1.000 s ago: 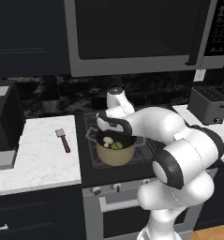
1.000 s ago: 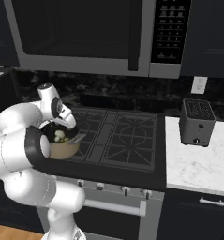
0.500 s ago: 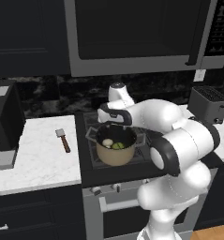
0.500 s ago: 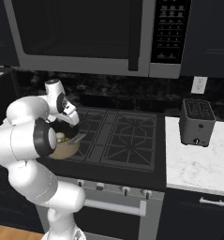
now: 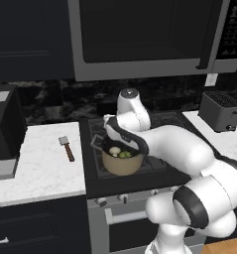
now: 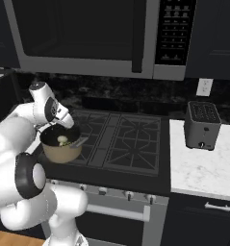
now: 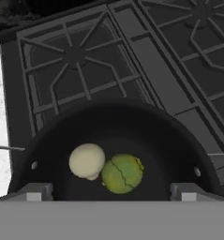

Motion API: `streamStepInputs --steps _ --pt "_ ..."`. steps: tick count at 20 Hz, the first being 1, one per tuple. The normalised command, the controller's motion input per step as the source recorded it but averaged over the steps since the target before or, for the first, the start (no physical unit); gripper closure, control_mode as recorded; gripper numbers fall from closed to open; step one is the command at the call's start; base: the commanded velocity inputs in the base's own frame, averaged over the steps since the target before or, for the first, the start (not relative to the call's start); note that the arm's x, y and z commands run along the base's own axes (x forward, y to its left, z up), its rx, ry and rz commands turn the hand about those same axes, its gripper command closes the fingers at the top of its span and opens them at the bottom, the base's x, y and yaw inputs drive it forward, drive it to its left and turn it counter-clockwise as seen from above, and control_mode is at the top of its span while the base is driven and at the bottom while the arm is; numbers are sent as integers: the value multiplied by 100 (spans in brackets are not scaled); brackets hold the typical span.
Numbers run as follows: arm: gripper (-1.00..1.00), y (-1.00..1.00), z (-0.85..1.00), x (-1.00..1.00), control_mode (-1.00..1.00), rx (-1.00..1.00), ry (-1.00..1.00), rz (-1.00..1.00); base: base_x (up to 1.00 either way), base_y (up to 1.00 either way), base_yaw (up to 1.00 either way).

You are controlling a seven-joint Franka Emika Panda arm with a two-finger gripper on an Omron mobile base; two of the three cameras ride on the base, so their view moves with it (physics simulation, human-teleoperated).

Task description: Put the mushroom and lime in the pot. Retrieve the spatula and lightly stir the vegetables in the pot.

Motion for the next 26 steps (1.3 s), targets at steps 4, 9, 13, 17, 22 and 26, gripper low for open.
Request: streamStepInputs --steps 4,9,13,17,22,26 --pt "-100 30 97 -76 -100 0 -14 15 0 0 0" --pt "-100 70 98 -46 -100 -5 -1 24 0 0 0" --pt "-100 94 76 -33 -100 -17 0 30 0 0 0" --pt "-100 100 56 -29 -100 -24 0 35 0 0 0" --pt "-100 98 25 -17 -100 -30 0 40 0 0 0" --pt "-100 59 -10 3 -100 -32 1 59 0 0 0"
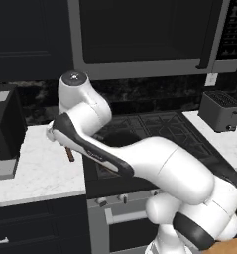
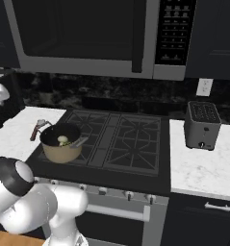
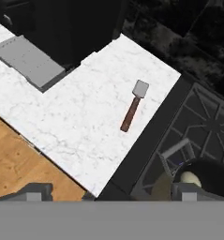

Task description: Put the mushroom and lime in the pot. Retrieve the spatula and lightly stir the vegetables in the pot.

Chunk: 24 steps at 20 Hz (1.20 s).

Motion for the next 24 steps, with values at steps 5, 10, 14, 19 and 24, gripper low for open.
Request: streamStepInputs --steps 5,10,14,19,24 --pt "-100 11 -46 44 -100 -36 2 66 0 0 0" --pt "-100 2 -70 47 -100 -44 0 62 0 0 0" --pt "-100 39 -62 33 -100 -51 -1 53 0 0 0" --pt "-100 28 -34 12 -100 -50 -4 38 0 0 0" --pt "-100 0 -7 0 -100 -32 -2 19 0 0 0"
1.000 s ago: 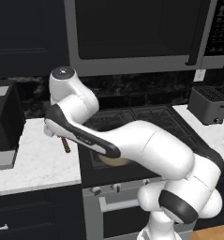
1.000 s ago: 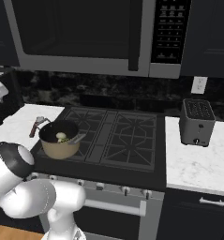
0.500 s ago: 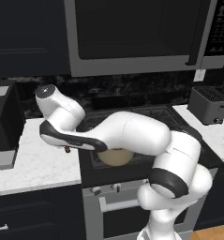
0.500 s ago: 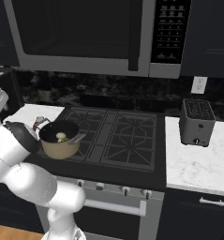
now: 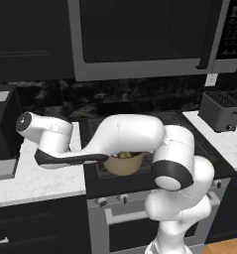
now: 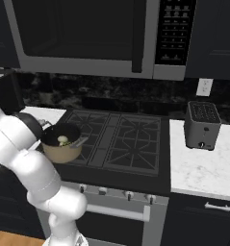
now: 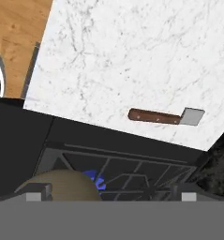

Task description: Put the mushroom and lime in the pot. Retrieve the spatula and lightly stir the vegetables in the pot.

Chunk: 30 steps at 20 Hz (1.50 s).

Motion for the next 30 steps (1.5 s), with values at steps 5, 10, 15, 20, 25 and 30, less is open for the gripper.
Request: streamStepInputs --steps 5,10,15,20,25,30 --pt "-100 0 -5 17 -100 -17 13 9 0 0 0" --pt "-100 0 -31 23 -100 -17 14 17 0 0 0" --pt "-100 -8 -37 10 -100 -10 5 24 0 0 0" --pt "-100 -1 -7 27 -100 -1 5 13 0 0 0" --pt "-100 -29 0 22 -100 0 11 0 0 0 0" --pt "-100 -66 -19 0 -100 0 6 5 0 0 0"
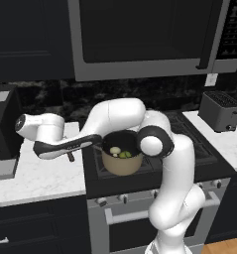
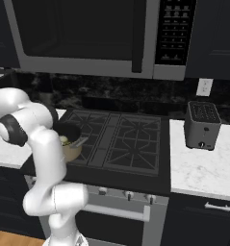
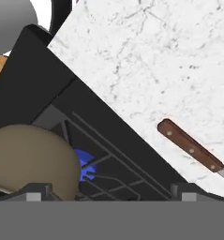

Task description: Put the mushroom and lime in the pot. Retrieve the spatula and lightly stir the vegetables in the pot.

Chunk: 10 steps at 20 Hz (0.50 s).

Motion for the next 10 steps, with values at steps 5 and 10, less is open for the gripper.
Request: streamStepInputs --steps 5,10 --pt "-100 -69 -27 4 -100 0 1 14 0 0 0" --pt "-100 -24 -24 18 -100 10 2 28 0 0 0"
